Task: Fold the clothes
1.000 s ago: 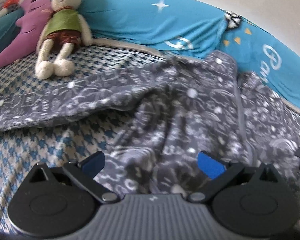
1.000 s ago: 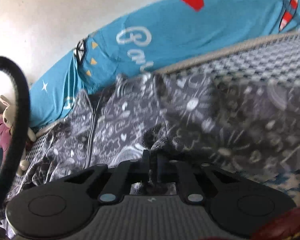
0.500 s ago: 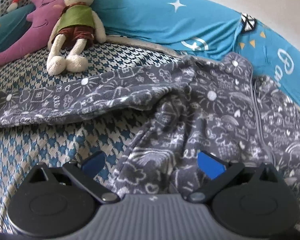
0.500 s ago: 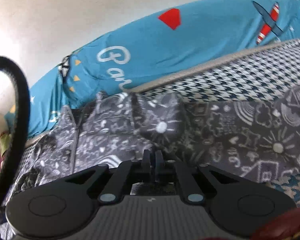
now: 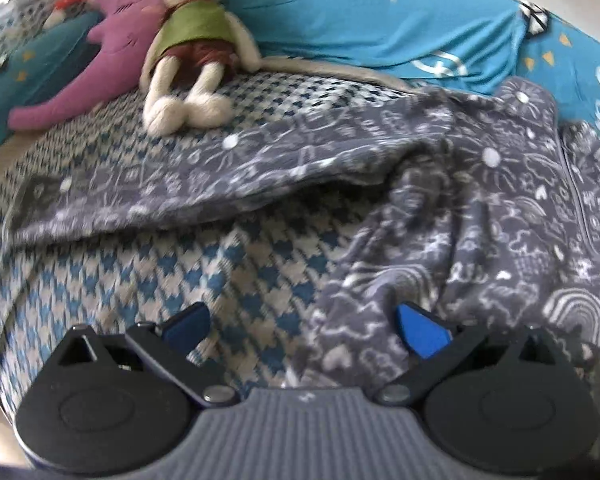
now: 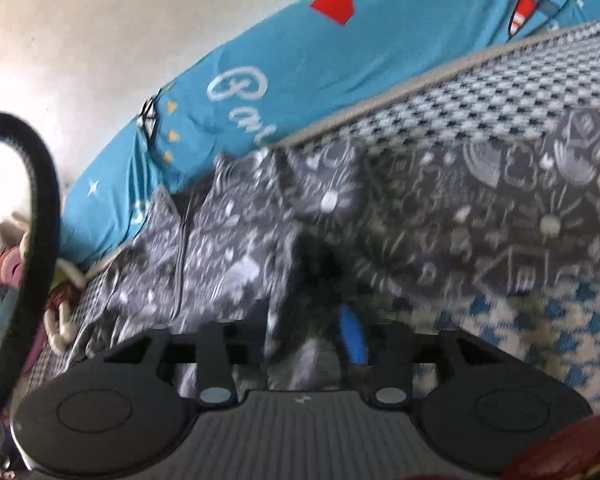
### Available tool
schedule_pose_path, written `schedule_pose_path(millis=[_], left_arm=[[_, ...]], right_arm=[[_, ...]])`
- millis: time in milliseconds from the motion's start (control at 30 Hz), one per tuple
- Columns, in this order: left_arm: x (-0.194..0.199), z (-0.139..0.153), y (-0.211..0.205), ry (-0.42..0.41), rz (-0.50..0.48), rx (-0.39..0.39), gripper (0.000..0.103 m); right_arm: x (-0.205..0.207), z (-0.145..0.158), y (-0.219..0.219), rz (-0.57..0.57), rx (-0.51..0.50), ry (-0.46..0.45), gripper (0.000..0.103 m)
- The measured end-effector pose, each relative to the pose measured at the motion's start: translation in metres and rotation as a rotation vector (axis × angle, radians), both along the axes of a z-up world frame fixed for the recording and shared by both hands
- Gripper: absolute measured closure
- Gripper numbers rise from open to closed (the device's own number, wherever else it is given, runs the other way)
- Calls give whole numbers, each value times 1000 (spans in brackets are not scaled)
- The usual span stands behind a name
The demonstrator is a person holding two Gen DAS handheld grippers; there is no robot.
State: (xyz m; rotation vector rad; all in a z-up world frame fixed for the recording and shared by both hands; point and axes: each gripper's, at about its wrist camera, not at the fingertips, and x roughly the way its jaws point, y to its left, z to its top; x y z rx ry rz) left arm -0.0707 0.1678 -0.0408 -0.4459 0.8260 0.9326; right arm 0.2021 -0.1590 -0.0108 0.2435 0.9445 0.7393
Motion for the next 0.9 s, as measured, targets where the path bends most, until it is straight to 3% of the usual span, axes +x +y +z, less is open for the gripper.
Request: schedule_pose_path(millis=[133,333,367,433,600,733,900], left_arm=[[-14,5,-1,-50,21,8,0],[-34,21,-18,-185,12,16,0],[-36,23,-21,-199,7,16,0],[-37,25,-29,-215,-3,31,0],[-36,20,-38,-174,-34,56,0],[-34,15,-43,-129,-53,76,0],[-43,5,-35,-77,18,56,0]], right_arm=[[-10,-8,4,28,-43,-8,45],[-19,-19,19,113,-110,-20,46],[-23,-20,22,126,-132,-40,49],[-30,-20,26,140,-149,-66,80],[-48,-7,22,128,-140,-143,88],[-59,11,-1,22,-91,-171,89],[-56,0,-2,-26,-169,-146,89]])
